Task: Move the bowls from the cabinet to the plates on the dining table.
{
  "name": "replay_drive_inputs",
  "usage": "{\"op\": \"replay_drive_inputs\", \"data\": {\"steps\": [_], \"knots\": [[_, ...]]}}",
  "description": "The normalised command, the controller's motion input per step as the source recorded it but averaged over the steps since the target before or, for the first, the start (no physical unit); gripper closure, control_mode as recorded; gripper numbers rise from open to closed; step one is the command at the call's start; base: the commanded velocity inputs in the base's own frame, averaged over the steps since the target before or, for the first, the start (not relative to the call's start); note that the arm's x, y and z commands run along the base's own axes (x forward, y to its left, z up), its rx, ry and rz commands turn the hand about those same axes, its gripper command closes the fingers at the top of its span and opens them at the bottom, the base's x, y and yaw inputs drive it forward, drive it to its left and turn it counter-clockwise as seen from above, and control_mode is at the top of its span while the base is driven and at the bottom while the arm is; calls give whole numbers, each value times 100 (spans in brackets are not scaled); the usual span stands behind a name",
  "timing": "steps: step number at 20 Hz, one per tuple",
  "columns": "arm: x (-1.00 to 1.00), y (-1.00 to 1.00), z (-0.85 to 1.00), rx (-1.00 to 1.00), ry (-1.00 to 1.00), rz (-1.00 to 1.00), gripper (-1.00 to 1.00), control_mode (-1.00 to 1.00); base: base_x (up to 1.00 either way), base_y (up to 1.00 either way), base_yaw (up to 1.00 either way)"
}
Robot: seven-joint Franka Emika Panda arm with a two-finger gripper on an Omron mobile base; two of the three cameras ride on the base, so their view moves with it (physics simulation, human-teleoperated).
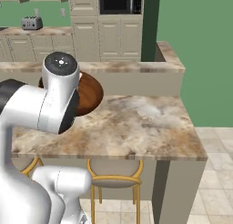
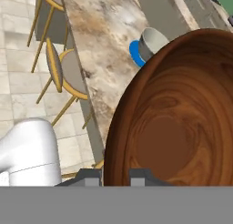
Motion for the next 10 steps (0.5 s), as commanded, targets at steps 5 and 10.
{"op": "replay_drive_inputs", "data": {"steps": [5,10], "knots": [[4,2,0,-15,0,21,100,-100,0,0,0],[7,0,0,-21,-1,14,100,-100,0,0,0]]}}
